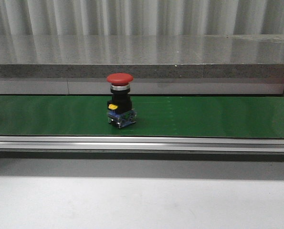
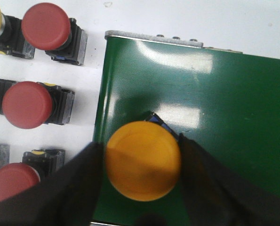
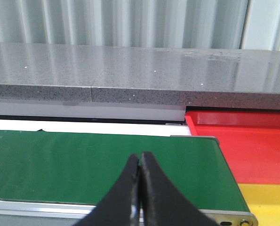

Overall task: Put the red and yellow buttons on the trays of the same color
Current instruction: 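Set the yellow button on the green belt and release with left gripper, then move the right gripper above the red button arriving on the belt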

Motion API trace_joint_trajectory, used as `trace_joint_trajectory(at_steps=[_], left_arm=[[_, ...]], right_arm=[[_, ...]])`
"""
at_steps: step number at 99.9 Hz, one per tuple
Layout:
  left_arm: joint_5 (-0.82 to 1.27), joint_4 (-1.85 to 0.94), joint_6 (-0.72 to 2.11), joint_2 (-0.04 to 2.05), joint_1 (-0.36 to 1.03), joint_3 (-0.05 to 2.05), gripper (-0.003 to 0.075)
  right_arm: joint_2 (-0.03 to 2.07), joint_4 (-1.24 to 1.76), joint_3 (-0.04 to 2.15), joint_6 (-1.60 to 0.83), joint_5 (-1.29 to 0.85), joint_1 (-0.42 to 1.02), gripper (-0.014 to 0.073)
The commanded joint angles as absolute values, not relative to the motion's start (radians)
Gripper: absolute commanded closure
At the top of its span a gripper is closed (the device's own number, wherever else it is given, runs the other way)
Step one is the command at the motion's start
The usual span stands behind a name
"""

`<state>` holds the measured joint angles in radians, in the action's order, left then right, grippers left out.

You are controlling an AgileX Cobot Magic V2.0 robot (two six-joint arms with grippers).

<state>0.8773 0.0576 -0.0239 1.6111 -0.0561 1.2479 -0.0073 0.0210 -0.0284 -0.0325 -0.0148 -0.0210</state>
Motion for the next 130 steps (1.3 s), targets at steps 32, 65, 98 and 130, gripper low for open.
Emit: trace_joint_trajectory(at_steps=[32,65,98,130], left_arm=[[0.868,0.056,0.000,1.514,0.017,1.294,0.0052],[0.868,0.110,0.000,1.325,0.035,1.342,0.0053],[0.860,0.124,-0.085,1.210,-0.033,1.279,0.0097],[0.528,0.107,-0.129,0.938,-0.073,0.924,0.0268]], right_arm=[[-0.026,0.012,-0.008,-0.032,0.067,-0.028,0.0652],[-0.026,0.012,-0.008,-0.032,0.067,-0.028,0.0652],[-0.026,0.012,-0.008,-0.032,0.067,-0.028,0.0652],[-0.026,0.012,-0.008,-0.032,0.067,-0.028,0.0652]])
